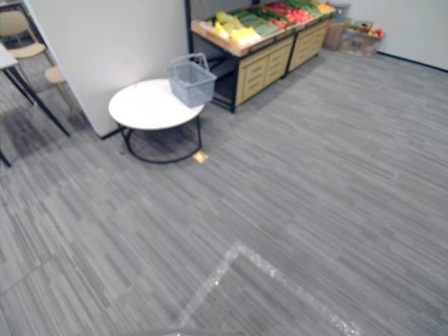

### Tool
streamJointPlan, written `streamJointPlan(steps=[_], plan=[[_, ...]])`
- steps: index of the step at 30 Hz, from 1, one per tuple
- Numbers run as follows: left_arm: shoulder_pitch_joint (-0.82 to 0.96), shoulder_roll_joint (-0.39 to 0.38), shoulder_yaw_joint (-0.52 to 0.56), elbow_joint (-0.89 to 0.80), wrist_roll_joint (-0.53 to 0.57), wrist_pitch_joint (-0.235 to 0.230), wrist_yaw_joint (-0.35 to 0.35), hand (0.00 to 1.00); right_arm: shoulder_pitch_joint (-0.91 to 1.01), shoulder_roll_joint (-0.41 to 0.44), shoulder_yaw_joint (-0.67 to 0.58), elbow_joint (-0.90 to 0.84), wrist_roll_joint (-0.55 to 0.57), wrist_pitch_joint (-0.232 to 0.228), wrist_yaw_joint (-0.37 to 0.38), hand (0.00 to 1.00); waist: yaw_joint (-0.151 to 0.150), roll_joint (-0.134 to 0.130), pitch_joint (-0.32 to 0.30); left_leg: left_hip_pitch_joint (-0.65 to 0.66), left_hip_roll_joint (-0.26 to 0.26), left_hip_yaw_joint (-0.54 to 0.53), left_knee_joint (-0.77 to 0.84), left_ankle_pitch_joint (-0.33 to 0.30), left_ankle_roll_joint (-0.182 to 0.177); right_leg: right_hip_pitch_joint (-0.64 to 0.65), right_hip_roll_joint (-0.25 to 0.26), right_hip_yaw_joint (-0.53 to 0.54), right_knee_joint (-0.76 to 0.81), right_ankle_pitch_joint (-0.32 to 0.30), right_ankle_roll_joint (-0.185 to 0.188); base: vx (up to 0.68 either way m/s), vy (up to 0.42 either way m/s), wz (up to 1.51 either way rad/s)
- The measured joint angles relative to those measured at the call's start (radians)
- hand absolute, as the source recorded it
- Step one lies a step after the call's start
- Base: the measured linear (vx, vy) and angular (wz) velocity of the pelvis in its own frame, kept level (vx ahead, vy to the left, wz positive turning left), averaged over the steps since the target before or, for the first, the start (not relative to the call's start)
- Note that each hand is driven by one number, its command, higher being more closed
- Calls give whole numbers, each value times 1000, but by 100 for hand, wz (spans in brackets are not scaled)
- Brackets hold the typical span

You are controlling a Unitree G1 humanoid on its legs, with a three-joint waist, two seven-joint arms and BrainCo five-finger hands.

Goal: Pick vegetable in the basket

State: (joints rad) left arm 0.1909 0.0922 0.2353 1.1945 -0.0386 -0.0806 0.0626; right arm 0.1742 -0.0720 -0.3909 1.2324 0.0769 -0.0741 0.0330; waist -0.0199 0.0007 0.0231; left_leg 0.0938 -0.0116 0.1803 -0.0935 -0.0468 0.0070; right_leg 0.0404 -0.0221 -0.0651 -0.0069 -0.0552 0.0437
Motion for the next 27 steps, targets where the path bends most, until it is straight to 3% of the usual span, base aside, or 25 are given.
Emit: streamJointPlan(steps=[13, 19, 27], plan=[[-8, 1, -8, 0, 5, -5, 12, 0, -24, 6, -31, 0, -1, -3, -2, 0, -3, -3, 17, 20, 8, 20, -7, -5, -9, 16, 6, -5, -10, -1, 1, -28, -20, -3], [-10, 14, -68, 0, 12, -7, 11, 0, -20, 3, -6, -1, -1, -21, -2, 0, -5, -10, 23, 18, 8, 31, -7, -6, -11, 17, 7, 5, -24, 2, 4, -34, -15, -5], [-12, 16, -71, 1, 14, -7, 6, 0, -21, 4, -15, 1, 1, -21, 2, 0, -5, -1, 16, 19, 8, 38, -8, -7, -12, 18, 8, 9, -29, 5, 7, 34, -17, -1]])
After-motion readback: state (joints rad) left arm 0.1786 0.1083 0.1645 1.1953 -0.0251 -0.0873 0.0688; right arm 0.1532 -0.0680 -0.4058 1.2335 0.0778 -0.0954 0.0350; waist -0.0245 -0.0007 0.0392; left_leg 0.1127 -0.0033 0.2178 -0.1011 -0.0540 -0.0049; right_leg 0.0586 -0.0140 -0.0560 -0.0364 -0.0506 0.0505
